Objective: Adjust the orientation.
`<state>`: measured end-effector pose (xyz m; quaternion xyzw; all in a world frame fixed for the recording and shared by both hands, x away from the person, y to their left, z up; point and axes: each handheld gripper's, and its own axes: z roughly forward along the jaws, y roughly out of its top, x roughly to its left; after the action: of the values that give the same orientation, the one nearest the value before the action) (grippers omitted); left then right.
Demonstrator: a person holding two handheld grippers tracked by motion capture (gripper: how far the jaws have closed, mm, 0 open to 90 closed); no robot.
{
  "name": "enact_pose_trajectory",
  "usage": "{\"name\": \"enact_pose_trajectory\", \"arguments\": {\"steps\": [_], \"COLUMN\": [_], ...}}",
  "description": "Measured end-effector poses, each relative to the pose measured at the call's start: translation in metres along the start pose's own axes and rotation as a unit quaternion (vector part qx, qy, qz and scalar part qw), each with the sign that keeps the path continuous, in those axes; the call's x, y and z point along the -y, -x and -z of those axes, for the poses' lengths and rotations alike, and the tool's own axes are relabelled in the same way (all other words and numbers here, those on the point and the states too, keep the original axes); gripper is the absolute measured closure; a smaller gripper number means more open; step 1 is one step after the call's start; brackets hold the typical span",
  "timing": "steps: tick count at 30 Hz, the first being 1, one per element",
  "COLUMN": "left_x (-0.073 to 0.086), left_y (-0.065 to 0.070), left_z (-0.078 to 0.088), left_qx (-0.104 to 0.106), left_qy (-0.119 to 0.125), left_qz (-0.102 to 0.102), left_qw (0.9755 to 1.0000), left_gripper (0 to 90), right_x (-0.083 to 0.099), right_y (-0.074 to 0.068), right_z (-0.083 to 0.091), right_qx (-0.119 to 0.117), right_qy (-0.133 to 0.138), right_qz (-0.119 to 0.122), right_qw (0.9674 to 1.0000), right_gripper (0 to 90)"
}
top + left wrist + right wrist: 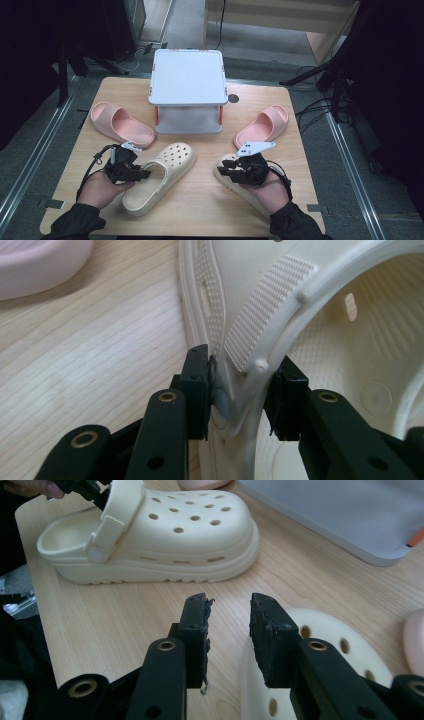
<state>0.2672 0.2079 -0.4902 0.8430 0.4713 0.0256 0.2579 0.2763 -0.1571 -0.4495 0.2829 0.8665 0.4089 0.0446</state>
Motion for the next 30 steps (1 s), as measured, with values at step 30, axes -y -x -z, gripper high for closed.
{"name": "enact_pose_trajectory", "arguments": {"steps": [30], "left_x": [0.02], "left_y": [-0.021], "left_z": [0.015], "left_qx": [-0.001], "left_qy": [-0.013], "left_qz": [0.034], "left_qw": [0.9993], "left_gripper": [75.3], "right_x": [-0.012], "right_y": [-0.065], "right_z": [-0.085], "right_qx": [-0.046], "right_qy": [-0.065], "right_qz": [0.04], "right_qw": [0.9961], "right_gripper": [90.0]}}
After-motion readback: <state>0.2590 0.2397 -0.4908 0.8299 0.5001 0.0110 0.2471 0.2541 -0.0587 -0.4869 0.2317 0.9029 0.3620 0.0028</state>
